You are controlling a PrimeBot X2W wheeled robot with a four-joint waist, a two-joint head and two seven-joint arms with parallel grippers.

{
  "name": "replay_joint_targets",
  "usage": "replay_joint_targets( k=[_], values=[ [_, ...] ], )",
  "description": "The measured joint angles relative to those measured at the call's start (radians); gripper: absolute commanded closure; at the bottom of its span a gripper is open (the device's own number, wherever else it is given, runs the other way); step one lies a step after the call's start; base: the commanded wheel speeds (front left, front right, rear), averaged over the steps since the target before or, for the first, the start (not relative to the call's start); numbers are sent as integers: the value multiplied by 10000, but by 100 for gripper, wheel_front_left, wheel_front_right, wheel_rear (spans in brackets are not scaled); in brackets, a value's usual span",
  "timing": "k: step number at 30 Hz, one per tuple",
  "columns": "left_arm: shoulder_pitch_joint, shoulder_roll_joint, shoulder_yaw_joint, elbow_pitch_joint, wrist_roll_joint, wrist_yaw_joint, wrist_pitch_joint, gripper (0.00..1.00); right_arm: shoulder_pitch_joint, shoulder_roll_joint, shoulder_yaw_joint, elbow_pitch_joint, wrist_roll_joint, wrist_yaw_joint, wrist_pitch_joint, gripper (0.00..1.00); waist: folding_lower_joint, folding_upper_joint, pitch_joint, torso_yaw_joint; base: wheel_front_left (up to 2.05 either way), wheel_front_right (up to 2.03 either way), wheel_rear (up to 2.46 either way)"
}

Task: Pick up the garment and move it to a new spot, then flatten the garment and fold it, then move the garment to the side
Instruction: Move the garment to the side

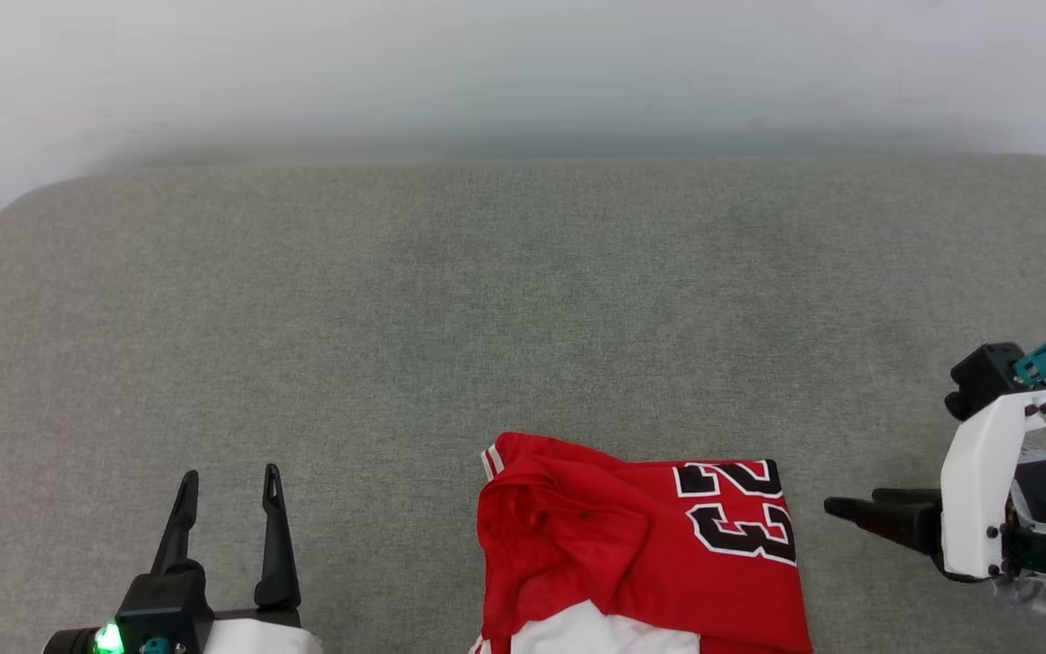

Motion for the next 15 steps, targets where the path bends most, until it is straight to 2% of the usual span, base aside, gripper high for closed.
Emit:
replay_joint_targets(
  k=[7,15],
  values=[
    [-408,-2,-230,119,2,-92,0,0,31,874,-90,905,407,0,564,0,0,0,579,264,0,0,0],
    [-840,2,-307,211,2,-169,0,0,2,1647,-36,1791,336,6,318,0,0,0,1148,683,0,0,0]
  ],
)
